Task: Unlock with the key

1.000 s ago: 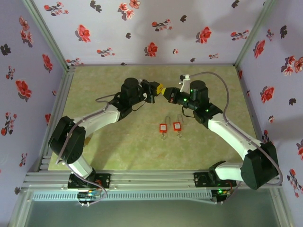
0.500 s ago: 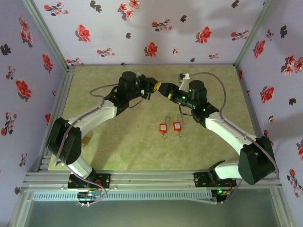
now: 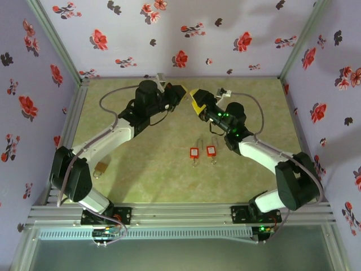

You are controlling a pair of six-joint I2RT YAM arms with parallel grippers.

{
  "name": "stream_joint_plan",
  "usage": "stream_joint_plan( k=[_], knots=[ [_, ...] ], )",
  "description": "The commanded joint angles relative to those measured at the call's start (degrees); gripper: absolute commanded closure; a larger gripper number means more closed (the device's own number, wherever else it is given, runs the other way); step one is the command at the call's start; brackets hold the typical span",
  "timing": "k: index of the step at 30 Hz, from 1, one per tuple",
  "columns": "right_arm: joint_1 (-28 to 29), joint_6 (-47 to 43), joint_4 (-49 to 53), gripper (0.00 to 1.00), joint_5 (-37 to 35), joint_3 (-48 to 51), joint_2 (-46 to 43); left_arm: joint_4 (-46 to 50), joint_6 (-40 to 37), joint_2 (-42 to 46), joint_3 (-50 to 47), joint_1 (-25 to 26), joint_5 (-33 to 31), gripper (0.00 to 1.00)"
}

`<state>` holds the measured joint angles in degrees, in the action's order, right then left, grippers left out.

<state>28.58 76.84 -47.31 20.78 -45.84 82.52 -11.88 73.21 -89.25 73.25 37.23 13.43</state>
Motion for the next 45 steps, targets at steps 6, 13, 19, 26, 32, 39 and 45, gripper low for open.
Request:
stream_joint_plan(
  k=[6, 13, 19, 26, 32, 39, 45],
  knots=[
    [1.5, 4.7, -7.7, 0.19, -0.1, -1.1, 2.5, 0.2, -5.1, 2.6, 1.4, 0.2, -2.1, 1.0],
    [2.9, 6.2, -10.7, 0.32, 0.1, -2.7, 5.0, -0.8, -4.8, 2.4, 0.8, 0.2, -2.0, 1.0],
    [3.9, 8.3, -14.5, 0.44, 0.1, -3.6, 7.2, -1.2, -4.7, 2.4, 0.4, 0.2, -2.0, 1.0],
    [4.4, 9.2, -15.3, 0.52, 0.7, -4.4, 7.8, -1.8, -4.5, 2.4, -0.7, 0.2, -2.1, 1.0],
    [4.8, 9.4, -16.0, 0.57, 0.7, -4.0, 7.5, -2.5, -3.9, 2.5, -1.6, -0.1, -2.7, 1.0],
    [5.6, 9.8, -16.5, 0.61, 0.8, -3.6, 7.3, -3.1, -3.5, 2.4, -2.0, -0.1, -3.2, 1.0],
    [5.9, 10.2, -17.0, 0.64, 0.8, -3.7, 7.4, -3.4, -3.4, 2.4, -2.2, -0.1, -3.6, 1.0]
  ],
)
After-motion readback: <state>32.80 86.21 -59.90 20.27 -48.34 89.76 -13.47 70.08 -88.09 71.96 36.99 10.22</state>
